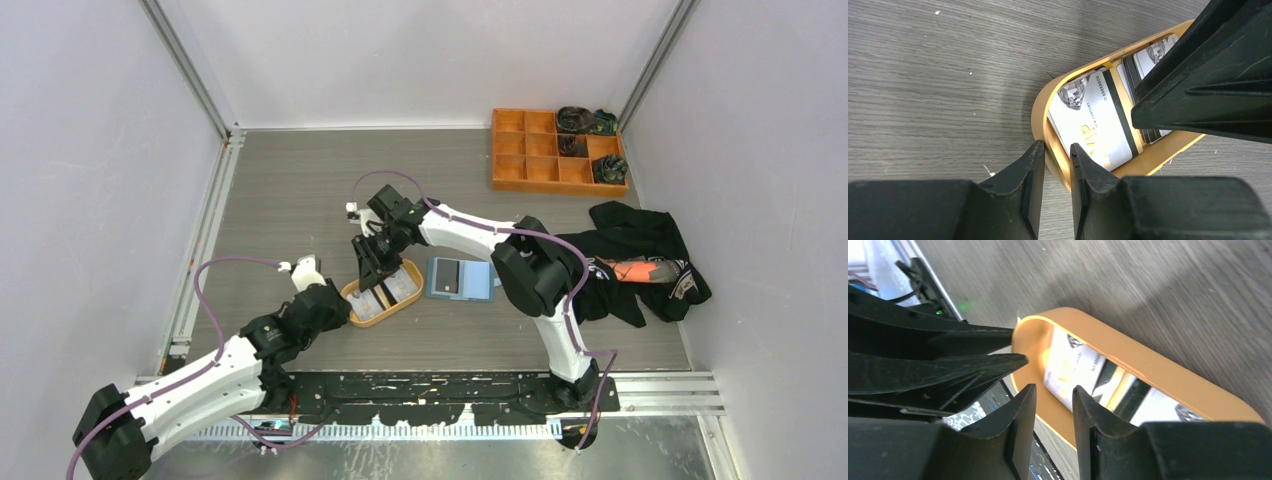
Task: Put the credit cards into the card holder
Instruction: Pick up the credit card from the storage box.
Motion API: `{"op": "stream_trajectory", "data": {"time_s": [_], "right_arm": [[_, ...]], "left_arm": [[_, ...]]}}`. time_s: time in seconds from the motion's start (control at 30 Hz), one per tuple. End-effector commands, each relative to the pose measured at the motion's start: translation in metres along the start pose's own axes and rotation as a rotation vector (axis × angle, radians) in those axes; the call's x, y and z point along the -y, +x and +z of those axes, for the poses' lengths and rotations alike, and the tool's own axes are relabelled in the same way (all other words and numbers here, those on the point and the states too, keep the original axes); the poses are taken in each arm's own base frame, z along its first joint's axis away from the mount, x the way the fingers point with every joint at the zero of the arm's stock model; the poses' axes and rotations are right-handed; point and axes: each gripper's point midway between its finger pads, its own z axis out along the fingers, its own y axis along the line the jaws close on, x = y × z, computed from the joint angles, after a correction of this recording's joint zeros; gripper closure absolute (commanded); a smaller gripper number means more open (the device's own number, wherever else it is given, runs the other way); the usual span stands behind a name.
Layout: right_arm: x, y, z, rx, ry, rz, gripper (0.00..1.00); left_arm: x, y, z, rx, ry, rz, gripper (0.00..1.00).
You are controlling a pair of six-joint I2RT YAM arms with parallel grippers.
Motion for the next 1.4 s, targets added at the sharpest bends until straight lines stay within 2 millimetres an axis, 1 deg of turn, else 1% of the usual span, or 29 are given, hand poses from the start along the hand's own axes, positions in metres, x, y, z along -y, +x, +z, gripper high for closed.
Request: {"op": "stream_trajectory", "data": {"time_s": [0.0,0.13,0.2,0.3,0.37,0.43,0.57,0.8,0.97,1.1,1.23,1.37], "right_arm": [[0.006,-0.009,-0.013,0.035,0.084,-0.067,0.60],[0.008,-0.007,-0.017,0.026,0.116,-0.114,0.54],[0.010,-0.005,-0.016,0.021,0.117,-0.112,0.53],[0.012,0.003,-0.006,0.007,0.096,-0.076,0.53],[0.016,0.009,0.003,-0.006,0.102,-0.053,0.53],[0.020,0.010,0.008,-0.007,0.107,-0.033,0.53],[0.031,0.009,0.011,0.014,0.160,-0.001,0.52],[0.037,0.014,0.019,0.002,0.179,0.023,0.51],[0.034,0.014,0.019,-0.002,0.169,0.020,0.49],[0.015,0.018,0.025,-0.019,0.053,0.062,0.50],[0.004,0.019,0.029,-0.025,-0.019,0.104,0.52],[-0.006,0.015,0.025,-0.015,-0.055,0.108,0.56]], "left_arm": [[0.021,-0.016,-0.002,0.054,0.072,-0.053,0.74],[0.021,-0.015,-0.001,0.055,0.074,-0.053,0.74],[0.021,-0.015,-0.001,0.054,0.076,-0.054,0.74],[0.021,-0.014,0.001,0.050,0.074,-0.052,0.74],[0.021,-0.013,0.002,0.046,0.072,-0.051,0.74],[0.021,-0.012,0.003,0.043,0.069,-0.050,0.74],[0.020,-0.011,0.004,0.042,0.063,-0.047,0.74],[0.021,-0.008,0.007,0.033,0.061,-0.044,0.74],[0.022,-0.007,0.008,0.027,0.065,-0.043,0.74],[0.024,-0.006,0.009,0.023,0.069,-0.045,0.75],[0.025,-0.006,0.010,0.019,0.072,-0.046,0.75],[0.026,-0.006,0.010,0.018,0.072,-0.046,0.75]]}}
